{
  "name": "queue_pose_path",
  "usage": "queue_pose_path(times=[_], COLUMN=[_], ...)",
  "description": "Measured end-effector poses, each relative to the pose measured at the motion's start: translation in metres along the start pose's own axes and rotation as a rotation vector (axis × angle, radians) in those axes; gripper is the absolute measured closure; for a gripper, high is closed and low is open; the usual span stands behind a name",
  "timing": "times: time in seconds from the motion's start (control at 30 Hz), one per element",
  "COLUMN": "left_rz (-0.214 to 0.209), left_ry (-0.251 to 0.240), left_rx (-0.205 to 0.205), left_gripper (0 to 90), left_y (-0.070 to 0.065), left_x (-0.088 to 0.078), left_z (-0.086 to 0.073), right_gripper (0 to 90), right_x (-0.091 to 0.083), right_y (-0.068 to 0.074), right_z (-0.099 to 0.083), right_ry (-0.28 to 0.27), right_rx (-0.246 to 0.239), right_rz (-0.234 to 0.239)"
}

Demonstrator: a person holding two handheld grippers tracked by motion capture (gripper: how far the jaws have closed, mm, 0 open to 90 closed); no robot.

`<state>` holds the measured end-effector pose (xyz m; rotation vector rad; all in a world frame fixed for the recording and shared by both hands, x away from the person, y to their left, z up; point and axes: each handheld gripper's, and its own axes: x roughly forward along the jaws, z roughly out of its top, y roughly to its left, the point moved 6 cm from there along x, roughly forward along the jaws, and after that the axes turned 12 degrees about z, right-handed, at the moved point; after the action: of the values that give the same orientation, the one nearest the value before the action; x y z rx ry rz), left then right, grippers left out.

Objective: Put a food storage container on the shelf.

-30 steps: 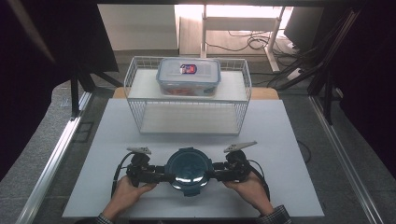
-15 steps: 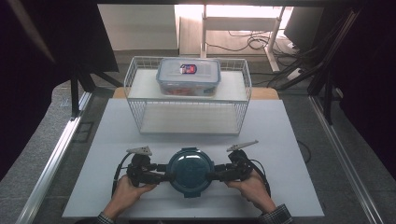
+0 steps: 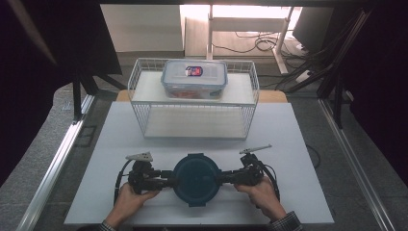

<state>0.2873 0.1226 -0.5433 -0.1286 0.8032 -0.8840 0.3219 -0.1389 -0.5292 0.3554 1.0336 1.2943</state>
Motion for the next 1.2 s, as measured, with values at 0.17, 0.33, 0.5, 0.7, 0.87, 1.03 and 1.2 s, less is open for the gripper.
queue_pose_path(times=[0.17,0.33,0.5,0.7,0.87,1.03,1.2], left_rz=[0.014,-0.013,-0.040,-0.061,-0.050,-0.035,-0.019], left_ry=[-0.007,0.000,0.016,0.014,0.008,-0.010,-0.008], left_rx=[-0.058,-0.127,-0.150,-0.228,-0.230,-0.225,-0.203], left_gripper=[45.8,42.2,49.1,54.6,56.5,58.0,57.9], left_y=[0.002,0.005,0.001,-0.001,-0.005,-0.005,-0.007], left_x=[0.000,0.001,-0.002,-0.005,-0.007,-0.010,-0.010], left_z=[-0.003,-0.007,-0.009,-0.007,-0.004,-0.001,0.002], right_gripper=[50.8,50.5,51.2,53.5,55.3,56.3,56.4], right_x=[0.000,0.001,0.000,-0.001,-0.004,-0.004,-0.006], right_y=[0.003,0.009,0.013,0.018,0.019,0.022,0.025], right_z=[-0.001,-0.002,-0.004,-0.006,-0.008,-0.007,-0.004], right_ry=[-0.011,-0.006,0.003,-0.010,-0.021,-0.032,-0.036], right_rx=[-0.008,-0.045,-0.075,-0.057,-0.021,-0.042,-0.080], right_rz=[-0.020,-0.055,-0.073,-0.085,-0.081,-0.098,-0.117])
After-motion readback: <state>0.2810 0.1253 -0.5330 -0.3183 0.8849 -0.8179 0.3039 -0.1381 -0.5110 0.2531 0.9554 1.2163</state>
